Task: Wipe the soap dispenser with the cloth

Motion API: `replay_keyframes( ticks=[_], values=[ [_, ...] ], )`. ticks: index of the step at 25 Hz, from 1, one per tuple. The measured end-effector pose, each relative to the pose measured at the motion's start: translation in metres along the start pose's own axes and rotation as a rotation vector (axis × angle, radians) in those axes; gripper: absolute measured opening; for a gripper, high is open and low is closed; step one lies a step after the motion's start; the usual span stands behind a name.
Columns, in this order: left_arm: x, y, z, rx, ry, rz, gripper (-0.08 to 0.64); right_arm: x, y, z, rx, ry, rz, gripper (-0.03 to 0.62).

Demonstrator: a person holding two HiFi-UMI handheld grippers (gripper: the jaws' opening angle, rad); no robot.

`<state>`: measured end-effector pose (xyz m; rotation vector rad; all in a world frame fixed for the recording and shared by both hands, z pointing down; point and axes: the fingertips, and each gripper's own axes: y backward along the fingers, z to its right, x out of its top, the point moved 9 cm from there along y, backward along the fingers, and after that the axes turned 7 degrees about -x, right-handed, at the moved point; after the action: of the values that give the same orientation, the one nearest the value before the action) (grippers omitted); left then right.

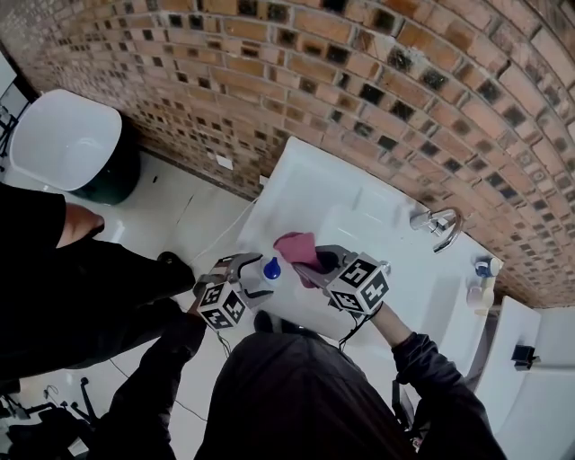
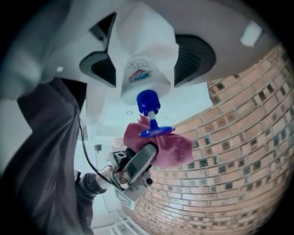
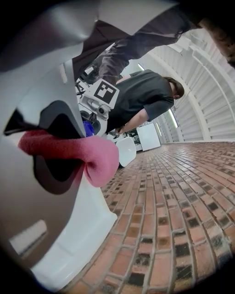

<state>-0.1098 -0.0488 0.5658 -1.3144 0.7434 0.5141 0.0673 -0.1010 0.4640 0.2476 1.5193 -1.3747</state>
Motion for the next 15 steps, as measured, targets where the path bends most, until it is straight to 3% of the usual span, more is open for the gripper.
replay_keyframes(
  ticks=[7,9,10,13,15],
  values=[
    [0.031,-0.006,-0.028,-0.301,-0.266,-0.183,0.407,-0.017,0.025,0.003,-0.044,-0.057,0.026,0.080],
    [0.036,-0.011,-0.030,-0.372,-0.328,-0.240,0.360,-0.022,0.032,0.002,-0.056,-0.068,0.028,0.080],
    [0.038,-0.013,-0.029,-0.396,-0.344,-0.256,0.302,-0.024,0.035,0.002,-0.061,-0.074,0.029,0.080],
    [0.041,-0.015,-0.027,-0.370,-0.316,-0.278,0.281,-0.029,0.044,0.003,-0.081,-0.090,0.035,0.080],
    [0.041,-0.014,-0.027,-0.242,-0.170,-0.296,0.262,-0.031,0.047,0.005,-0.091,-0.099,0.044,0.080]
  ],
)
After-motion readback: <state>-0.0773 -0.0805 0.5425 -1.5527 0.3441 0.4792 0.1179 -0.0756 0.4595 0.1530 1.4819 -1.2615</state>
